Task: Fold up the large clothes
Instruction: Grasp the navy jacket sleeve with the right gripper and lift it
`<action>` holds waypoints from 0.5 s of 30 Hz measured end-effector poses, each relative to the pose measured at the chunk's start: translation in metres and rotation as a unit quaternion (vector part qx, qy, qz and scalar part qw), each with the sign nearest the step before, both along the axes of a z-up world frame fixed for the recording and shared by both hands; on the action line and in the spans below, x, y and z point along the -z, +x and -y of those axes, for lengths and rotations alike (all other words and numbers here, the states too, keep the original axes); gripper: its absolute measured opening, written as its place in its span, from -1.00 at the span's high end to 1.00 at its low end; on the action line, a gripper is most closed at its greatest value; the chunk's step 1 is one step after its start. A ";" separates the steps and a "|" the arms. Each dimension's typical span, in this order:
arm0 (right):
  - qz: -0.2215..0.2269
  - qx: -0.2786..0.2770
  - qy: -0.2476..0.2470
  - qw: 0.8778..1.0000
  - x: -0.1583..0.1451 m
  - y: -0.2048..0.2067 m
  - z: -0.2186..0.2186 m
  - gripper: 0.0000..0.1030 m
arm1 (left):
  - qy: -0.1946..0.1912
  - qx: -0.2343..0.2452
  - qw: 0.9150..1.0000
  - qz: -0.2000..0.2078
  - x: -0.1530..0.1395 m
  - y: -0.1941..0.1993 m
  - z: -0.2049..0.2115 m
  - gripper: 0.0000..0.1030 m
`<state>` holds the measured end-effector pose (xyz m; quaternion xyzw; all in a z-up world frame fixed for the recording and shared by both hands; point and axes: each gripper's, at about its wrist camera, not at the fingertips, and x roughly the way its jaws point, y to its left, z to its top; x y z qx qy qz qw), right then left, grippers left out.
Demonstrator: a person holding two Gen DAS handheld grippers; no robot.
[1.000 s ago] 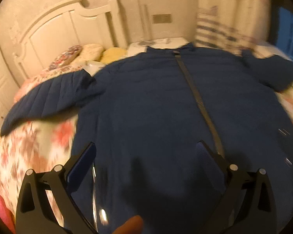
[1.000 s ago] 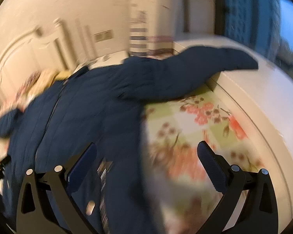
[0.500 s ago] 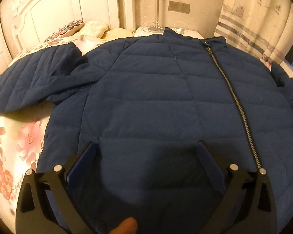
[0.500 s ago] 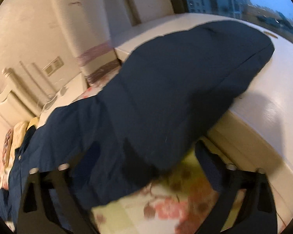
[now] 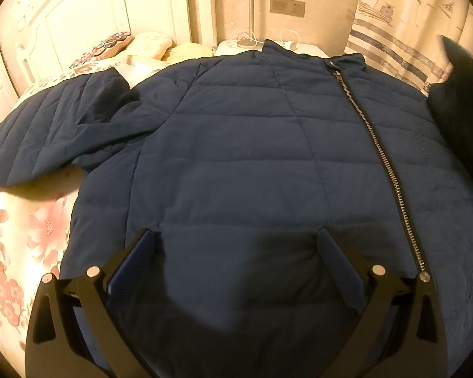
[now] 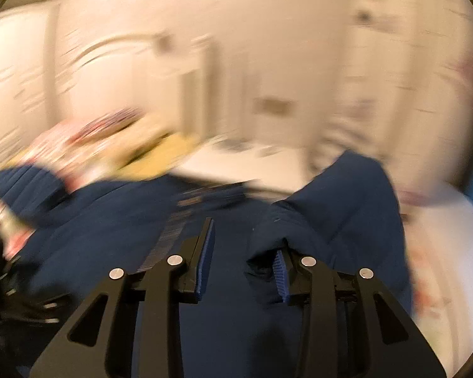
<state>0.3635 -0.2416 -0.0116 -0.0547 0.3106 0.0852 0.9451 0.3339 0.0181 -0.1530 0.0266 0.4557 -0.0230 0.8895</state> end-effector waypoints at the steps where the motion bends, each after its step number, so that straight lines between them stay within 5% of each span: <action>1: -0.031 -0.028 -0.002 0.999 0.014 0.007 -0.020 0.14 | -0.002 0.001 1.000 0.000 0.000 0.000 0.000 -0.96; 3: -0.109 -0.060 -0.017 0.992 0.049 0.021 -0.050 -0.37 | -0.005 0.001 1.000 0.002 0.000 0.000 -0.001 -0.96; 5: -0.174 -0.074 -0.033 0.981 0.084 0.024 -0.063 -0.61 | -0.009 0.002 1.000 0.003 -0.001 -0.001 -0.002 -0.96; 11: -0.189 -0.067 -0.020 0.979 0.065 -0.009 -0.037 -0.66 | -0.008 0.002 1.000 0.004 0.000 -0.002 -0.001 -0.96; 15: -0.126 -0.019 0.090 0.988 0.019 -0.058 0.023 -0.66 | -0.007 0.002 1.000 0.005 -0.001 -0.002 0.000 -0.96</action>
